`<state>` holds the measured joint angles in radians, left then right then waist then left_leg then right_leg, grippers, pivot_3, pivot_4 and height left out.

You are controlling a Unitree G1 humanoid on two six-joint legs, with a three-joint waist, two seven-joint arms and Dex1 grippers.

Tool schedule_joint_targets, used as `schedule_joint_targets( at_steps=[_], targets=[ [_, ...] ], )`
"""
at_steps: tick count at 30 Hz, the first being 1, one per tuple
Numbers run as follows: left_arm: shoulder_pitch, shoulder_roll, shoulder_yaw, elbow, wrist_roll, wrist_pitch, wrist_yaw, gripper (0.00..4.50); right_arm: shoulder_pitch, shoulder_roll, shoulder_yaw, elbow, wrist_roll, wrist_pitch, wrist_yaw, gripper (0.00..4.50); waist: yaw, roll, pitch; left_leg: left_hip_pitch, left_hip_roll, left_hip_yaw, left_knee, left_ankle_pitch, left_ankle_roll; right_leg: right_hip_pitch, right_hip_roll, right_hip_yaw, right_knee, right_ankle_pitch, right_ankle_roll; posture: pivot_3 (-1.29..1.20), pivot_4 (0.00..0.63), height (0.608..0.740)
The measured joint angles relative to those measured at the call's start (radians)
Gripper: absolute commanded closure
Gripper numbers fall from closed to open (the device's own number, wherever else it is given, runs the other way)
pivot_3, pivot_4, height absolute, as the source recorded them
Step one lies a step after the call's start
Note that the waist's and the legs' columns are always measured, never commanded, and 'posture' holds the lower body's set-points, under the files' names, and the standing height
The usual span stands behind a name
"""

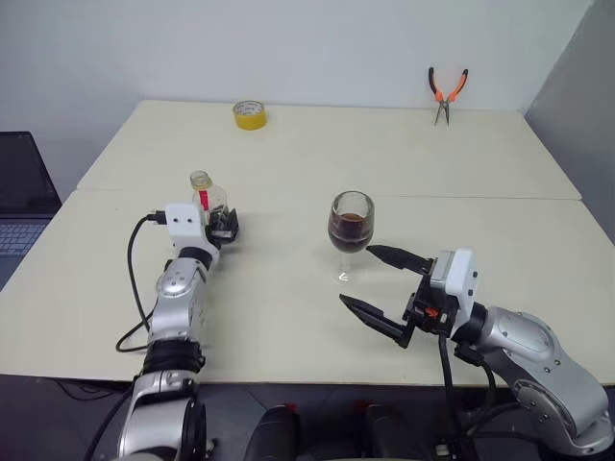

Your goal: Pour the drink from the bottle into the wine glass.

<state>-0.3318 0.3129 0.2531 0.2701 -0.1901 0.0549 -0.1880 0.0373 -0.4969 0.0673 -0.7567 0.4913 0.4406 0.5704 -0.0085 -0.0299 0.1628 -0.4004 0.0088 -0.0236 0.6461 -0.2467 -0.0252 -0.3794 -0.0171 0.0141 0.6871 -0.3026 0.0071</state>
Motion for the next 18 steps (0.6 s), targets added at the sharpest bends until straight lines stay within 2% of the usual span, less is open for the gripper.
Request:
schedule_joint_targets(
  at_steps=[5,10,16,18],
  targets=[
    [0.163,-0.003,0.01,-0.235,-0.039,0.141,0.015,0.03,0.073,0.048,-0.008,0.037,-0.05,-0.086,-0.024,0.0,0.003,0.0,0.0,0.003,0.0,-0.001,0.0,0.0,0.0,0.003,0.0,-0.001,0.0,0.0,0.0,0.0,0.15,0.74],
    [0.354,-0.045,-0.03,-0.411,0.013,0.178,0.067,0.03,0.089,0.149,-0.028,0.171,-0.134,-0.189,-0.107,0.0,0.004,0.0,-0.001,0.004,0.0,-0.001,-0.001,0.0,0.0,0.006,0.0,-0.001,-0.004,0.0,0.0,0.0,0.15,0.74],
    [0.37,-0.044,-0.082,-0.445,0.036,0.151,0.03,0.03,0.071,0.274,-0.064,0.399,-0.271,-0.404,-0.228,0.0,0.008,0.001,-0.002,0.004,0.0,0.0,-0.001,0.0,0.0,0.006,0.0,-0.001,-0.004,0.0,0.0,0.0,0.15,0.74],
    [0.369,-0.049,-0.1,-0.454,0.036,0.146,0.019,0.03,0.064,0.313,-0.097,0.458,-0.274,-0.443,-0.264,0.0,0.008,0.001,-0.002,0.004,0.0,0.0,-0.001,0.0,0.0,0.005,0.0,-0.001,-0.005,0.0,0.0,0.0,0.15,0.74]
  ],
)
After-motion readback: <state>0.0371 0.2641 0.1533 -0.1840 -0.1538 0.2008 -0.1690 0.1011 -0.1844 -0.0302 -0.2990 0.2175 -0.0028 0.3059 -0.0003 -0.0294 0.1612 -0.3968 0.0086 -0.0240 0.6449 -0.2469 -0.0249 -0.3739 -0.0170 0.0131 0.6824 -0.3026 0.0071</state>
